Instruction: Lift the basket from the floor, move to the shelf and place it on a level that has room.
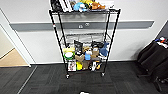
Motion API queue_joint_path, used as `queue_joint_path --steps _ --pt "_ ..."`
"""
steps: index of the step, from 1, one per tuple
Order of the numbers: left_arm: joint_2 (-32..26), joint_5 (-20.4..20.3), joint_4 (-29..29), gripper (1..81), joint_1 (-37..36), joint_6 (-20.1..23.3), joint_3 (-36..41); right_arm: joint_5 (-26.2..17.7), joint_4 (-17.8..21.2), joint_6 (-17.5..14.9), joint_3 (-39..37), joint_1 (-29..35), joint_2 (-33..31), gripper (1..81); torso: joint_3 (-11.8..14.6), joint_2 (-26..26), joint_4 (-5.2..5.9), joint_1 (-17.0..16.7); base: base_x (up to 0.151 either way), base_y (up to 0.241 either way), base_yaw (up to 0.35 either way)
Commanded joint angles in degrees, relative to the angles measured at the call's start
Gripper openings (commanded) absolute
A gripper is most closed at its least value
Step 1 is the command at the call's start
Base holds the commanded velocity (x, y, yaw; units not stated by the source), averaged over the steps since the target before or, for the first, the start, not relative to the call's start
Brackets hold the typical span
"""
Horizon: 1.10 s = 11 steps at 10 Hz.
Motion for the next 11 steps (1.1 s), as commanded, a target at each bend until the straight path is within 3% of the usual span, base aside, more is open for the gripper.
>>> queue_joint_path --steps 1,5,6,8,9,10,11 --pt "-0.76 2.48 -0.31 81.1 -3.9 0.01 1.38 -2.72 0.76 0.08 0.88 3.45 -0.54 81.1 -5.1 -5.47 0.0 3.54 0.0 0.0 0.0" --pt "0.47 2.91 -0.57 81.1 -6.71 -0.86 -1.0 -2.72 0.76 0.08 0.88 3.45 -0.46 81.1 -12.41 -13.34 0.0 8.57 0.0 0.0 0.0" --pt "1.34 5.09 -0.49 81.1 -8.2 -0.95 -3.35 -2.72 0.76 -0.01 0.88 3.36 -0.37 81.1 -8.88 -15.26 0.0 9.79 0.0 0.0 0.0" --pt "2.4 7.92 -0.57 81.1 -10.93 -1.82 -5.04 -2.81 0.76 -0.01 0.88 3.45 -0.11 81.1 -11.06 -18.28 0.0 11.82 0.0 0.0 0.0" --pt "2.31 8.45 -1.45 81.1 -11.82 -2.18 -5.04 -2.81 0.76 -0.01 0.88 3.53 0.07 81.1 -11.59 -19.78 -2.01 12.74 0.0 0.0 0.0" --pt "2.22 9.41 -2.5 81.1 -12.26 -2.18 -4.69 -3.07 0.76 -0.01 0.88 3.62 0.16 81.1 -11.76 -21.58 -4.98 13.9 0.0 0.0 0.0" --pt "2.14 9.42 -2.94 81.1 -12.26 -2.27 -4.69 -3.16 0.76 -0.01 0.88 3.45 0.16 81.1 -11.78 -23.15 -0.59 14.91 0.0 0.0 0.0"
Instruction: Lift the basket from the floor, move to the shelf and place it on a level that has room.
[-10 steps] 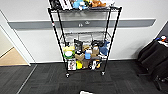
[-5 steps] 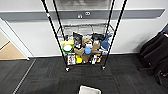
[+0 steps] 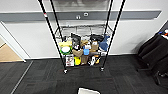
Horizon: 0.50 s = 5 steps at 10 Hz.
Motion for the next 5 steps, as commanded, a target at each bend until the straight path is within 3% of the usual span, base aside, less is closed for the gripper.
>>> queue_joint_path --steps 1,3,5 --pt "-1.37 3.63 -3.11 81.1 -3.66 -0.44 0.8 -3.53 0.31 -0.01 0.73 2.55 -0.61 81.1 0.0 -5.6 0.15 3.6 0.0 0.0 0.0" --pt "-1.9 3.63 -3.82 81.1 -4.19 -0.44 0.53 -3.62 0.22 -0.1 0.73 3.08 -0.25 81.1 0.0 -7.94 -1.59 5.07 0.0 0.0 0.0" --pt "-2.25 3.71 -3.91 81.1 -5.07 -0.44 0.53 -3.87 0.22 -0.1 0.73 4.04 -0.08 81.1 -5.43 -11.55 -1.7 7.32 0.0 0.0 0.0"
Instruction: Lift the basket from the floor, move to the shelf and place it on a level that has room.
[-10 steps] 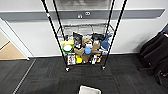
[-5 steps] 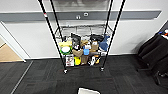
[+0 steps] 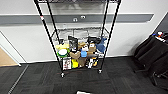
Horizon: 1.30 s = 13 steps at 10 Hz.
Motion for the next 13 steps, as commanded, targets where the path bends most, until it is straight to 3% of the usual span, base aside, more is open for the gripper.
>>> queue_joint_path --steps 1,8,9,10,13 --pt "-1.52 2.92 -0.62 81.1 -5.48 -0.33 0.36 -3.14 0.18 -0.07 0.71 4.32 -0.66 81.1 -5.25 -5.57 0.0 3.61 0.0 0.0 0.0" --pt "0.22 7.76 -0.53 81.1 -12.26 -0.34 -2.43 -4.63 0.61 0.01 0.89 8.36 -0.49 81.1 -17.09 -18.36 -0.02 11.78 0.0 0.0 0.0" --pt "1.02 7.84 -0.44 81.1 -12.61 -0.34 -3.59 -4.63 0.53 -0.07 0.89 8.81 -0.49 81.1 -17.2 -20.35 -0.02 13.07 0.0 0.0 0.0" --pt "1.55 8.37 -0.35 81.1 -12.96 -0.34 -4.56 -4.63 0.62 0.01 0.89 9.24 -0.49 81.1 -15.23 -22.12 -0.02 14.21 0.0 0.0 0.0" --pt "3.3 10.39 0.09 81.1 -14.45 -0.33 -6.76 -6.56 0.7 0.01 0.62 10.73 -0.4 81.1 -16.66 -26.86 -0.02 17.2 0.0 0.0 0.0"
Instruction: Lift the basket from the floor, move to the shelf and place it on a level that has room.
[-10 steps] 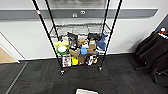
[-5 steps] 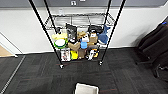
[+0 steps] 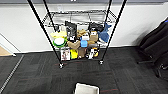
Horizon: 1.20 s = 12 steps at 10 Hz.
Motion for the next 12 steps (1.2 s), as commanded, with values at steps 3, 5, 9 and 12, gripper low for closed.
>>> queue_joint_path --steps 3,5,9,12 --pt "0.1 4.73 0.22 81.1 -6.11 -0.09 -0.68 -4.91 0.86 -0.01 0.4 4.58 -0.4 81.1 -0.02 -9.42 0.0 6.01 0.0 0.0 0.0" --pt "0.19 4.72 0.22 81.1 -5.67 0.0 -0.68 -4.91 0.86 0.34 0.22 4.5 -0.4 81.1 -2.2 -13.31 0.0 8.48 0.0 0.0 0.0" --pt "0.8 4.81 0.31 81.1 -6.64 0.0 -0.68 -4.82 0.94 0.43 -0.3 4.5 -0.4 81.1 -8.71 -19.65 0.0 12.45 0.0 0.0 0.0" --pt "1.68 5.16 0.4 81.1 -8.48 -0.09 -0.68 -4.91 1.55 0.43 -1.18 5.72 -0.4 81.1 -8.7 -25.38 0.0 16.11 0.0 0.0 0.0"
